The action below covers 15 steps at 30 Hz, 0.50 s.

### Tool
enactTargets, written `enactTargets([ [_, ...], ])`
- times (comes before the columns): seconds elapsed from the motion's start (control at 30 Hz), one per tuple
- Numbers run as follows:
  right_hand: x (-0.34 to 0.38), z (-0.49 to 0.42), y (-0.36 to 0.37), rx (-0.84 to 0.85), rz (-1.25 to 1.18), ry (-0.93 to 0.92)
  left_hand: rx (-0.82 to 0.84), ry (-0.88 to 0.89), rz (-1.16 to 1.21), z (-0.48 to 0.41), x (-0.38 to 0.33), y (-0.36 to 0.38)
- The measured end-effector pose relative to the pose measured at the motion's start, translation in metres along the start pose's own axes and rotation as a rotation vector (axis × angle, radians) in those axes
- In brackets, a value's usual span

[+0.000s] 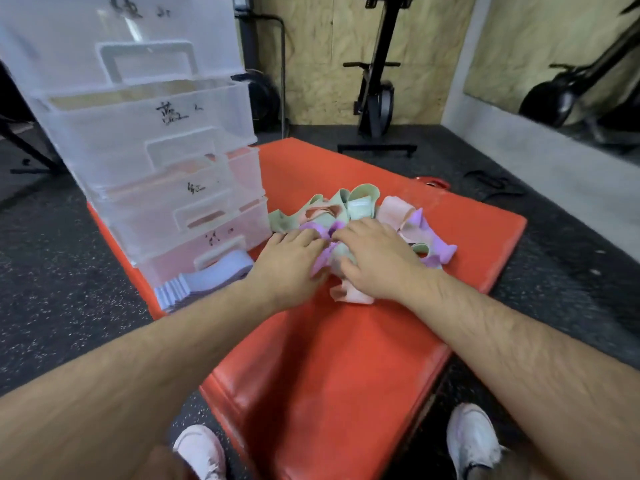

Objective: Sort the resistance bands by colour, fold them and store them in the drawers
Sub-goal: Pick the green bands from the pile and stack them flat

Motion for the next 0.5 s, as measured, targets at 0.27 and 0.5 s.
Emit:
enactTargets([
  [0.27,-0.062,0.026,0.009,0.134,-0.234,0.264,0.415,-0.093,0.001,-0.054,-0.039,0.038],
  [0.5,-0.072,0.013,0.015,0.07,-0.296,0.297,0.258,-0.123,0.158,-0.052,-0.027,0.023],
])
Point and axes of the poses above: each hand's wrist, its own z-axis away from the middle knuckle, its own y-axis out of the palm, x = y × z, the point moved 6 cm from there along -z, towards the middle knuckle, and after that the axes turned 6 degrees about z, right-handed, at the moved point
